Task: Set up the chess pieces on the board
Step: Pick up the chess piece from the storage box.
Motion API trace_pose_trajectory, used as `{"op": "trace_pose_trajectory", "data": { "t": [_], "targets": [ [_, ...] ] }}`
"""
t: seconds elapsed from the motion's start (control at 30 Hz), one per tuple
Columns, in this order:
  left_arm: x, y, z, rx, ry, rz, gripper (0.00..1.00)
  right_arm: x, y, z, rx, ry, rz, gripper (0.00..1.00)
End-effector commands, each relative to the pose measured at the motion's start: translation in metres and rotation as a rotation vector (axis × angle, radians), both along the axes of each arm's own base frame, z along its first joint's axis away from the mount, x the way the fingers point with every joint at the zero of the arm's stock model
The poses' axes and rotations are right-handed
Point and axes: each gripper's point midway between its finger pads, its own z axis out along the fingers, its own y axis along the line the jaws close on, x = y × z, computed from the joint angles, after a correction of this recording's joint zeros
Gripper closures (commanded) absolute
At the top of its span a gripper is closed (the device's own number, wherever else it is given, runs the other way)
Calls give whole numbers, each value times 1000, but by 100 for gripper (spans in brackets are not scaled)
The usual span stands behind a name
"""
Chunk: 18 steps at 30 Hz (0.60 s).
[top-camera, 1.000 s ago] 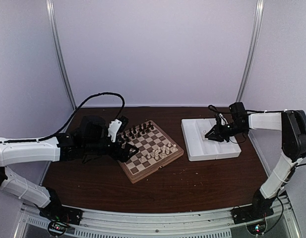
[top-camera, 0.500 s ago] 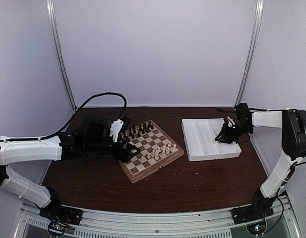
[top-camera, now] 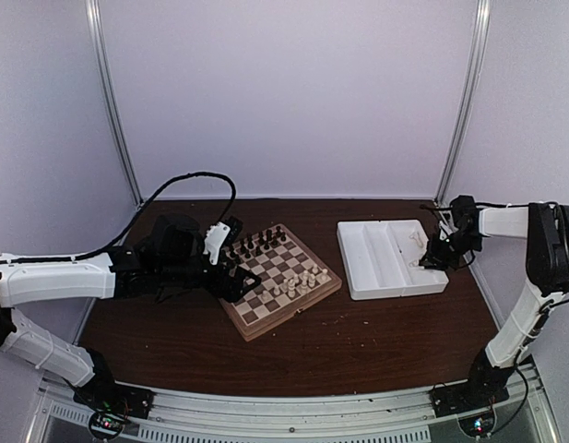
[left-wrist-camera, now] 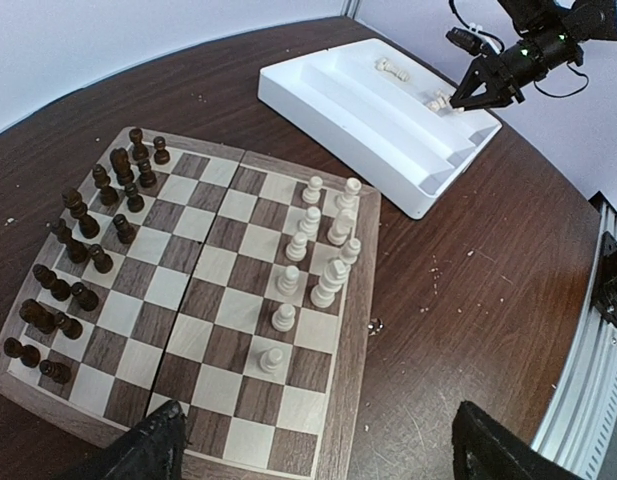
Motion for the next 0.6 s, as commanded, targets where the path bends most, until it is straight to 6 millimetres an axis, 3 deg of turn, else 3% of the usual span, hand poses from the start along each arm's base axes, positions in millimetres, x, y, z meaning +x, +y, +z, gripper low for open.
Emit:
{"op": "trace_pose_trajectory", "data": {
  "t": [0.0,0.27,0.57],
  "targets": [
    [2,-8,14,-36,-30,-22,8,0,16,23,61,-88,67,100],
    [0,-20,19,-67,-53,-79,7,-1,71,75,235,-240,247,100],
    [-5,-52,52,-174,-270,-283,9,-45,173,152,428,-354,612,100]
  ]
}}
